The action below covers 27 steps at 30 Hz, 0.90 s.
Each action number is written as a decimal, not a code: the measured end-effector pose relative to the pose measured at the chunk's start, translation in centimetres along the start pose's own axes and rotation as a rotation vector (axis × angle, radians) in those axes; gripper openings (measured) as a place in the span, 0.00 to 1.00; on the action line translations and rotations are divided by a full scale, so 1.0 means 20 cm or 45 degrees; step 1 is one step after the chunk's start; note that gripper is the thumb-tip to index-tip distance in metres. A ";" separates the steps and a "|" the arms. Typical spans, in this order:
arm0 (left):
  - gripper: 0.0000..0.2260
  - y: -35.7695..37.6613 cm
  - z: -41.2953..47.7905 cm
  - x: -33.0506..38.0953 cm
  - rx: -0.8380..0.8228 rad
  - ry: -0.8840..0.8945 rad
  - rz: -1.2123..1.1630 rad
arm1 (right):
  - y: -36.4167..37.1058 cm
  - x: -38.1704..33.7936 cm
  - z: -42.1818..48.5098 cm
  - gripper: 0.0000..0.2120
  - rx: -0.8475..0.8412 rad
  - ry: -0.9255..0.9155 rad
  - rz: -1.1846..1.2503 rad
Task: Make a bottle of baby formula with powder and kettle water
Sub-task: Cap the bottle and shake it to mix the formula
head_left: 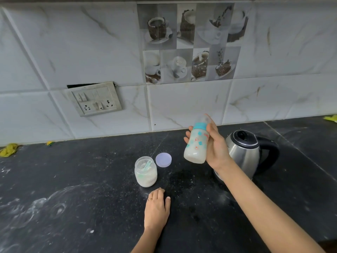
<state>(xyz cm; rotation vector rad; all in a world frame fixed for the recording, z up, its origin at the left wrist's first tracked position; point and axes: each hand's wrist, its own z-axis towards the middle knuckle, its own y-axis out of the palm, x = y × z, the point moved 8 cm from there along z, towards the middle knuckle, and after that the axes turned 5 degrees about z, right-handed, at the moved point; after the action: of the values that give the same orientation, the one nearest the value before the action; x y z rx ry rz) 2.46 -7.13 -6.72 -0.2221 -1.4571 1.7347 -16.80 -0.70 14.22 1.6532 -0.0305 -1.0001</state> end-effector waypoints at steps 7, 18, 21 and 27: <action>0.10 -0.01 0.00 0.01 0.006 -0.001 0.008 | -0.02 -0.01 0.01 0.20 0.034 -0.010 0.084; 0.10 0.00 0.00 0.01 0.001 -0.003 0.018 | -0.01 -0.05 0.01 0.12 0.013 -0.026 0.072; 0.11 0.00 0.00 0.01 -0.015 -0.012 0.018 | -0.03 -0.10 0.02 0.22 0.121 -0.096 0.236; 0.11 -0.01 0.00 0.02 -0.019 -0.002 0.018 | -0.03 -0.08 -0.02 0.26 0.070 -0.065 0.121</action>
<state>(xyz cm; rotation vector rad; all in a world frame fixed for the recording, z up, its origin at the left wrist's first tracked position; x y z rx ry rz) 2.36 -6.86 -6.42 -0.2394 -1.4734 1.7359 -17.83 0.57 14.65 1.6602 -0.1703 -0.9761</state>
